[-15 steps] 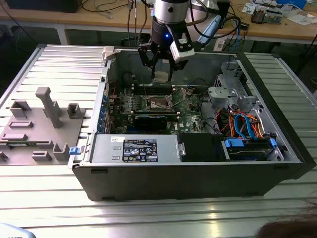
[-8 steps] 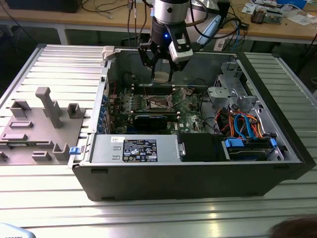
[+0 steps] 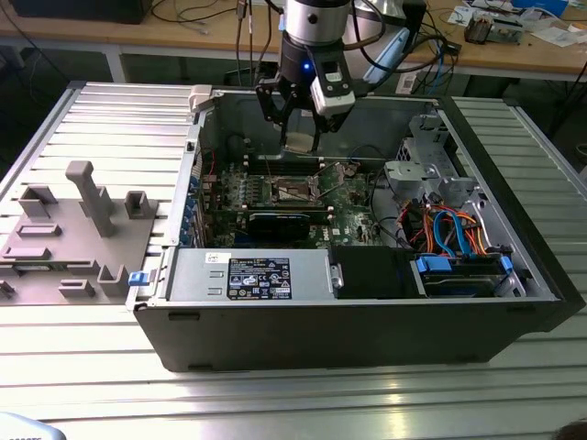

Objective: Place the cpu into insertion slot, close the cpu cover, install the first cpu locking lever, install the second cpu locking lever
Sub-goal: 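Place the cpu into insertion slot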

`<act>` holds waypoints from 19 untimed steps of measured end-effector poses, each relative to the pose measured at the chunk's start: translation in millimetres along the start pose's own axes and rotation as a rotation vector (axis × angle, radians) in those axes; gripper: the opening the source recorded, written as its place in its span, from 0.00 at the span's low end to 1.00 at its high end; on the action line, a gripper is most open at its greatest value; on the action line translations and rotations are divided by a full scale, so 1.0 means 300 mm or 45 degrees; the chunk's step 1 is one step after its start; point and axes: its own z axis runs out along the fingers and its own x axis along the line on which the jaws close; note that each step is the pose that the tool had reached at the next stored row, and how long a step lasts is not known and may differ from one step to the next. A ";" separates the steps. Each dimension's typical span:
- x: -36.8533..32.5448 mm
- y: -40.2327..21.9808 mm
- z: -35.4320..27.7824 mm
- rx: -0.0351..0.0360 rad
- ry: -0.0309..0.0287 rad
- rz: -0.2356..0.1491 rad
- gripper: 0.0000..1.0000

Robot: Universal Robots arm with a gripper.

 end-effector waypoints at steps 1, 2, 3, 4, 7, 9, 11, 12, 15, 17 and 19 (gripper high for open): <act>0.000 0.000 0.000 -0.0001 -0.0005 0.009 0.54; 0.000 0.000 0.000 -0.0002 -0.0009 0.015 0.54; 0.000 0.000 0.001 -0.0002 -0.0012 0.019 0.54; 0.000 0.000 0.001 -0.0004 -0.0015 0.025 0.54; 0.000 0.000 0.004 -0.0015 -0.0051 0.082 0.54; 0.000 0.000 0.005 -0.0019 -0.0064 0.103 0.54; 0.000 -0.001 0.008 -0.0032 -0.0103 0.166 0.54; 0.000 -0.001 0.009 -0.0035 -0.0114 0.185 0.54; 0.000 -0.001 0.010 -0.0038 -0.0122 0.198 0.54; 0.000 -0.001 0.011 -0.0039 -0.0128 0.207 0.54; 0.000 -0.001 0.012 -0.0043 -0.0135 0.218 0.54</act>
